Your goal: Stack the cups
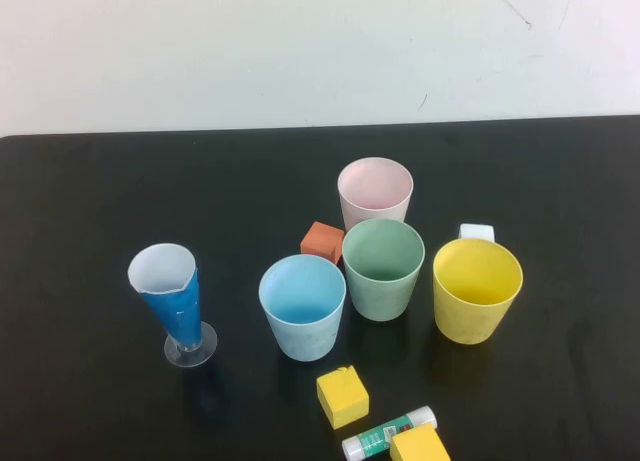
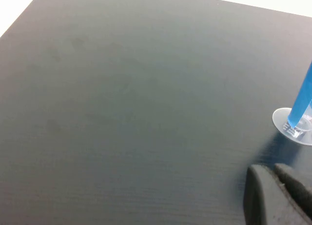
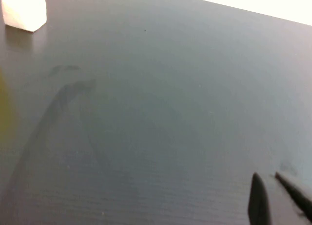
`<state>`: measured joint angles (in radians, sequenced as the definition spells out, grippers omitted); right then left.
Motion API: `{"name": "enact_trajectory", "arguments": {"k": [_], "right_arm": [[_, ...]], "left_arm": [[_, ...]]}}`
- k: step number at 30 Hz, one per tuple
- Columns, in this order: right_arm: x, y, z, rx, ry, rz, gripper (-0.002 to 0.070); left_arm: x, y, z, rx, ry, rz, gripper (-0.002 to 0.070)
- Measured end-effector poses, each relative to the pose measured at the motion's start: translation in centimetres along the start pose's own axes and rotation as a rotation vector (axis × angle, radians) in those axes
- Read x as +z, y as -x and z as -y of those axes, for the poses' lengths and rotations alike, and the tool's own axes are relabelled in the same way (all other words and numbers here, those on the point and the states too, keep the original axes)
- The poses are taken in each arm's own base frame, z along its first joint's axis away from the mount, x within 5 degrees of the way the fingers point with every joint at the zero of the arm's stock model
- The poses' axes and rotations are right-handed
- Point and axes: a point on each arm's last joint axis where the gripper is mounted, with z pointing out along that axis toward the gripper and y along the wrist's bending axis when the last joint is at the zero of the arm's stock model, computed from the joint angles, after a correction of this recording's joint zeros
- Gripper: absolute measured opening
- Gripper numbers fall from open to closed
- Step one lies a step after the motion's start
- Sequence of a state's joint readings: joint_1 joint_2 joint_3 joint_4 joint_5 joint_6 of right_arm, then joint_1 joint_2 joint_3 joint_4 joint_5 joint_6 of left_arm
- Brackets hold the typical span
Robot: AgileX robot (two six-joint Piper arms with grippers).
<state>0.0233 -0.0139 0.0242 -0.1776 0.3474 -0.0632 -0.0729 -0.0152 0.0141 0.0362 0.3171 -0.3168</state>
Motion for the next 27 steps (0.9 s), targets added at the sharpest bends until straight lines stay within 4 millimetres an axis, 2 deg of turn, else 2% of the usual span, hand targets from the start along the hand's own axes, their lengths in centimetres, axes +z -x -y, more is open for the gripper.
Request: {"name": "enact_trajectory", "arguments": {"k": [22,27], "right_arm": [[0.0,0.12,0.01,-0.004,-0.001,0.013,-0.0003],[0.0,0.13,0.01,-0.002,-0.001,0.015,-0.0003]], "left_arm": [[0.0,0.0,0.0,0.0,0.0,0.0,-0.0002],[-0.01,-0.08,0.46,-0.142,-0.05,-0.013,-0.0002]]}}
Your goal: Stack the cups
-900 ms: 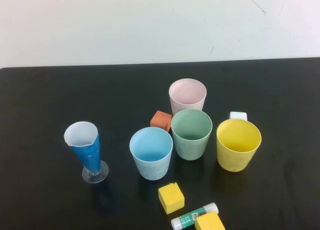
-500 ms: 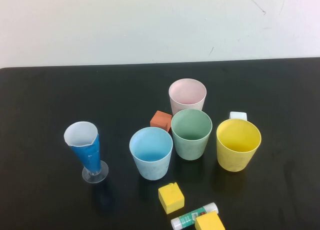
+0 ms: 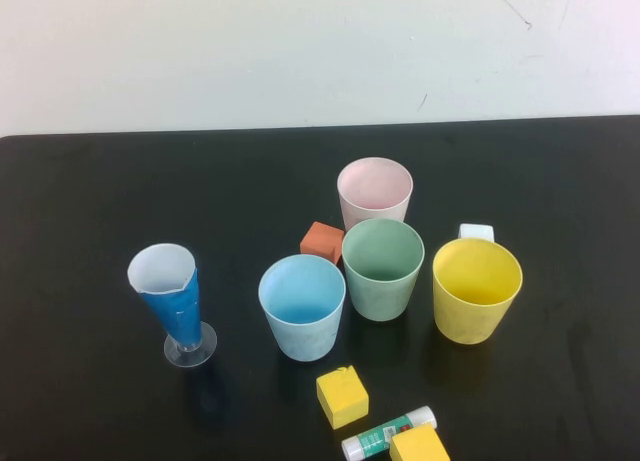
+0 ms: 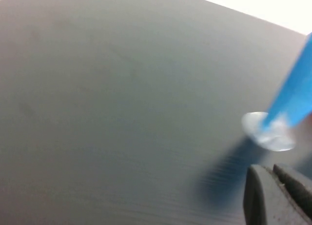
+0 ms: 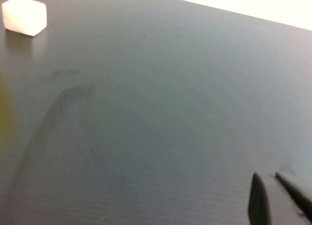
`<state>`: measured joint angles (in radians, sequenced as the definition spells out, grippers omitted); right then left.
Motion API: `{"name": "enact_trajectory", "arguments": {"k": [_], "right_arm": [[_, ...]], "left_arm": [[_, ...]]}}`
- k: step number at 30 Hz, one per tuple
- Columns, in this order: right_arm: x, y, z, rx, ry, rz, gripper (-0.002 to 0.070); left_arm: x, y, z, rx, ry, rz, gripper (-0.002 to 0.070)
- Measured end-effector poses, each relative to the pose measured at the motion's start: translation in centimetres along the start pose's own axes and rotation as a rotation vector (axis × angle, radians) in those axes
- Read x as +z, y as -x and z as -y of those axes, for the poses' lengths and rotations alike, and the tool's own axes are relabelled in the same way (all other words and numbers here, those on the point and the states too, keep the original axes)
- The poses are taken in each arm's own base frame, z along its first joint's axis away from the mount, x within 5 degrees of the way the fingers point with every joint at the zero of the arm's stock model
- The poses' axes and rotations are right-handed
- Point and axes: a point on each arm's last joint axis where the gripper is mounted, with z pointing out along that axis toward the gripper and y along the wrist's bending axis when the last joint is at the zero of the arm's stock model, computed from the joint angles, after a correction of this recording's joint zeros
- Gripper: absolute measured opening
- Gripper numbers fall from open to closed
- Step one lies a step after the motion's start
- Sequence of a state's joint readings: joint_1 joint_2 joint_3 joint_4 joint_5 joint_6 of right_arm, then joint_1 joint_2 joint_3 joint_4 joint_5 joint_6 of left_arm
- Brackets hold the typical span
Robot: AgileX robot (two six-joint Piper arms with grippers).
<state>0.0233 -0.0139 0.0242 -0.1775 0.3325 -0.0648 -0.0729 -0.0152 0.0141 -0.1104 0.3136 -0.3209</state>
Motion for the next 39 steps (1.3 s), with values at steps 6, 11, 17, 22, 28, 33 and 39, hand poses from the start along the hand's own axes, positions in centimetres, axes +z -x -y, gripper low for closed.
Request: {"name": "enact_trajectory", "arguments": {"k": [6,11,17,22,28,33,39], "right_arm": [[0.0,0.0,-0.3,0.198,0.036,0.003,-0.0003],[-0.1,0.4,-1.5,0.753,0.177,-0.01,-0.0003],[-0.2,1.0,-1.8,0.964,0.233,0.014,-0.0003],[-0.1,1.1,-1.4,0.874,0.199,0.06,-0.0003],[-0.1,1.1,-1.3,0.769,0.184,0.064,-0.0003],[-0.1,1.1,-1.3,0.746,0.182,0.066,-0.0003],[-0.1,1.1,-1.3,0.744,0.182,0.066,-0.0003]], "left_arm": [[0.0,-0.2,1.3,-0.46,-0.149,-0.042,-0.0002],[-0.2,0.3,2.3,-0.8,-0.26,-0.062,-0.0002],[-0.3,1.0,2.1,-0.884,-0.277,0.012,-0.0002],[-0.3,1.5,1.8,-0.881,-0.268,0.076,-0.0002],[-0.3,1.5,1.7,-0.848,-0.263,0.091,-0.0002],[-0.3,1.6,1.8,-0.65,-0.252,0.105,-0.0002],[-2.1,5.3,4.8,-0.229,-0.287,0.019,-0.0002]]}}
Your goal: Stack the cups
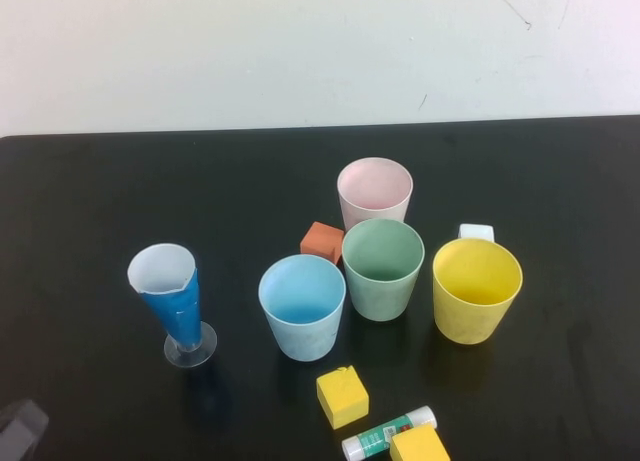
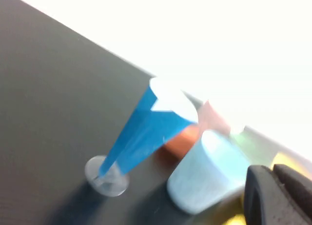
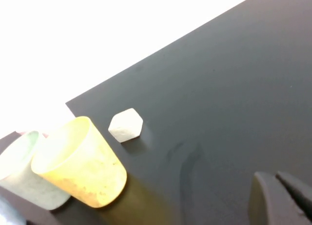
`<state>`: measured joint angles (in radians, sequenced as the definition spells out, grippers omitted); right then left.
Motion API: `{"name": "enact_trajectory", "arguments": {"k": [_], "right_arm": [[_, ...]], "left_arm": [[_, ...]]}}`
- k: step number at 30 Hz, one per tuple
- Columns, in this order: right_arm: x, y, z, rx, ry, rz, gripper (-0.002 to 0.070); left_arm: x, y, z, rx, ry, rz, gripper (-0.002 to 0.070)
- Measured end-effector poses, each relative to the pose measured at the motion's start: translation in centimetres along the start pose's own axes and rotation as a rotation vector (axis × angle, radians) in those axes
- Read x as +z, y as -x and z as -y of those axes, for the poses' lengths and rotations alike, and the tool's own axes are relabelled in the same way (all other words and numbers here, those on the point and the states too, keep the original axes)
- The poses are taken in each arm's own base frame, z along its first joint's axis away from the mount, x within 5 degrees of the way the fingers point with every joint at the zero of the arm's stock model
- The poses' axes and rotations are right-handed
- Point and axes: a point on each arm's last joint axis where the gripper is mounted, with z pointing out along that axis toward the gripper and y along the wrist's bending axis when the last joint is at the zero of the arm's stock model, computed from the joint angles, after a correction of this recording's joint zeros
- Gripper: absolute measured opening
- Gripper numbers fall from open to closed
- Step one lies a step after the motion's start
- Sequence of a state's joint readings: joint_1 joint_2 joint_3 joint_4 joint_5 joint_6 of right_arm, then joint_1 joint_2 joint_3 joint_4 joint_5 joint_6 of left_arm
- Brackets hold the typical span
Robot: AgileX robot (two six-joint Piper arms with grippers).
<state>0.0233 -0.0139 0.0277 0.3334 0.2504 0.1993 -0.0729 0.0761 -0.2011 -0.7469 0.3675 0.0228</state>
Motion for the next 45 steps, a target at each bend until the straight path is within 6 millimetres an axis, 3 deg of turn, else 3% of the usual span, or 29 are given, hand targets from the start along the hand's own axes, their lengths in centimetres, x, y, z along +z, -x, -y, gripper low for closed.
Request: {"name": "enact_trajectory", "arguments": {"k": [6,11,14,19,24,31,38,42,45], "right_arm": [[0.0,0.0,0.0,0.0,0.0,0.0,-0.0003],[0.0,-0.2,0.0,-0.024,-0.005,-0.025,-0.0003],[0.0,-0.3,0.1,-0.028,-0.007,-0.038,-0.0003],[0.0,-0.4,0.1,-0.043,-0.007,-0.04,-0.0003],[0.0,-0.4,0.1,-0.065,-0.007,-0.044,-0.0003],[0.0,-0.4,0.1,-0.083,-0.007,-0.044,-0.0003],[0.0,-0.4,0.1,-0.09,-0.007,-0.044,-0.0003],[0.0,-0.4,0.1,-0.09,-0.007,-0.044,-0.0003],[0.0,-0.4,0.1,-0.09,-0.007,-0.044,-0.0003]], "left_arm": [[1.2,4.3,3.5,0.281,0.117,-0.281,-0.0002],[3.9,9.0,6.2,0.461,0.166,-0.501,-0.0002],[6.3,11.4,7.3,0.503,0.178,-0.594,-0.0002],[10.8,13.5,7.9,0.517,0.178,-0.704,-0.0002],[15.0,13.0,9.6,0.574,0.103,-0.84,-0.0002],[20.1,11.1,12.3,0.797,0.119,-0.976,-0.0002],[25.7,8.0,12.2,0.823,0.166,-1.123,0.0001],[28.6,6.4,11.9,0.784,0.154,-1.17,0.0067],[30.5,5.4,11.4,0.774,0.159,-1.196,0.0197]]}}
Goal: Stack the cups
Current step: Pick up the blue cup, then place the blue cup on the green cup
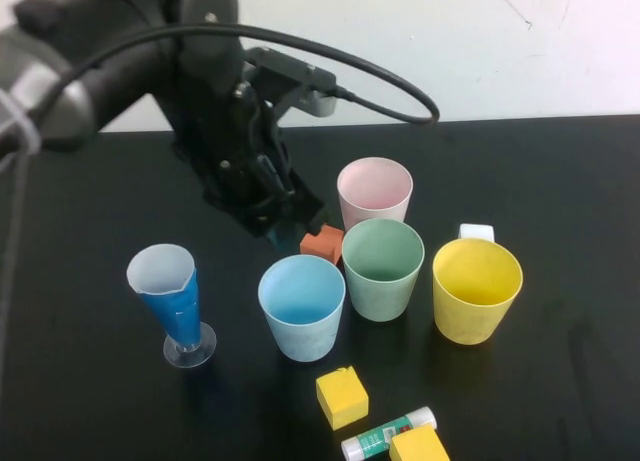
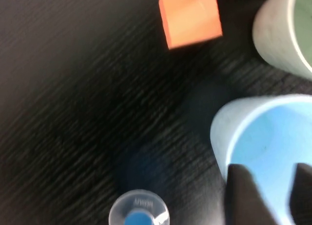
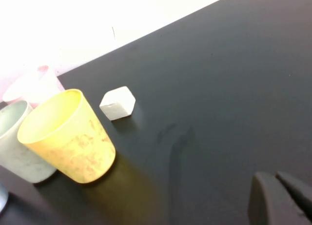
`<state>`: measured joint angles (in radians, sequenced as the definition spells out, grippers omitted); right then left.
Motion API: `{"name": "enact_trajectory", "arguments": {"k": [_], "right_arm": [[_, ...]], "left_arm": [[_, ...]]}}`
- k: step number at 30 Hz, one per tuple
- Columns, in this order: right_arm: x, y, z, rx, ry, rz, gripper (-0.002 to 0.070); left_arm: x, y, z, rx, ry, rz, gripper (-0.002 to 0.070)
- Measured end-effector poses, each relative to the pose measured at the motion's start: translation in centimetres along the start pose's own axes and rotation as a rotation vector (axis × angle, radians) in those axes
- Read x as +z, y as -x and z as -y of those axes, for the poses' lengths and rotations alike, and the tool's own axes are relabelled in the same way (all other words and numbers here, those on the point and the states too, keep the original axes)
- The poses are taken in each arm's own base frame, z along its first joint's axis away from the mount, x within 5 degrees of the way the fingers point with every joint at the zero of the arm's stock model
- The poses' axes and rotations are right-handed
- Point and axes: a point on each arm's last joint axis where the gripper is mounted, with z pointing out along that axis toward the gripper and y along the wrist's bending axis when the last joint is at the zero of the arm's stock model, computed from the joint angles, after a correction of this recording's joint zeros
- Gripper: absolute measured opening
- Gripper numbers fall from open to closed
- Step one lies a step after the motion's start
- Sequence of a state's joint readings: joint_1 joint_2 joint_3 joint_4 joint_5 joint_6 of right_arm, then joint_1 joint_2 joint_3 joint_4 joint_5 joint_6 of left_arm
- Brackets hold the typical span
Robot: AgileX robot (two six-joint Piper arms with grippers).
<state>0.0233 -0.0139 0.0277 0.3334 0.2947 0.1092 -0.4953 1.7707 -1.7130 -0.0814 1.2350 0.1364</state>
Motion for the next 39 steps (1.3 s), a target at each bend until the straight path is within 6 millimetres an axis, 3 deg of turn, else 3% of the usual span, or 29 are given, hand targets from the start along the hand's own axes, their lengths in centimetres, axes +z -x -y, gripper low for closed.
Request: {"name": "enact_trajectory", "arguments": {"k": [4,6,14,17,22,26,31,39], "right_arm": [[0.0,0.0,0.0,-0.007,0.001,0.0,-0.0003],[0.0,0.0,0.0,-0.009,0.001,0.0,-0.0003],[0.0,0.0,0.0,-0.019,0.001,0.0,-0.0003],[0.0,0.0,0.0,-0.019,0.001,0.0,-0.0003],[0.0,0.0,0.0,-0.021,0.001,0.0,-0.0003],[0.0,0.0,0.0,-0.021,0.001,0.0,-0.0003],[0.0,0.0,0.0,-0.021,0.001,0.0,-0.0003],[0.0,0.0,0.0,-0.021,0.001,0.0,-0.0003]], "left_arm": [[2.0,0.7,-0.2,-0.005,-0.004,-0.037,0.0398],[2.9,0.9,-0.3,-0.007,-0.006,-0.058,0.0459],[6.4,1.2,-0.6,-0.013,-0.015,-0.136,0.0496],[7.4,1.2,-0.7,0.003,-0.019,-0.158,0.043],[8.3,1.2,-0.8,0.031,-0.024,-0.177,0.0097],[8.2,1.2,-0.8,0.037,-0.024,-0.172,0.0021],[5.1,1.2,-0.6,0.046,-0.012,-0.101,0.0006],[-3.8,-0.2,0.5,0.019,-0.004,0.104,0.0006]]}}
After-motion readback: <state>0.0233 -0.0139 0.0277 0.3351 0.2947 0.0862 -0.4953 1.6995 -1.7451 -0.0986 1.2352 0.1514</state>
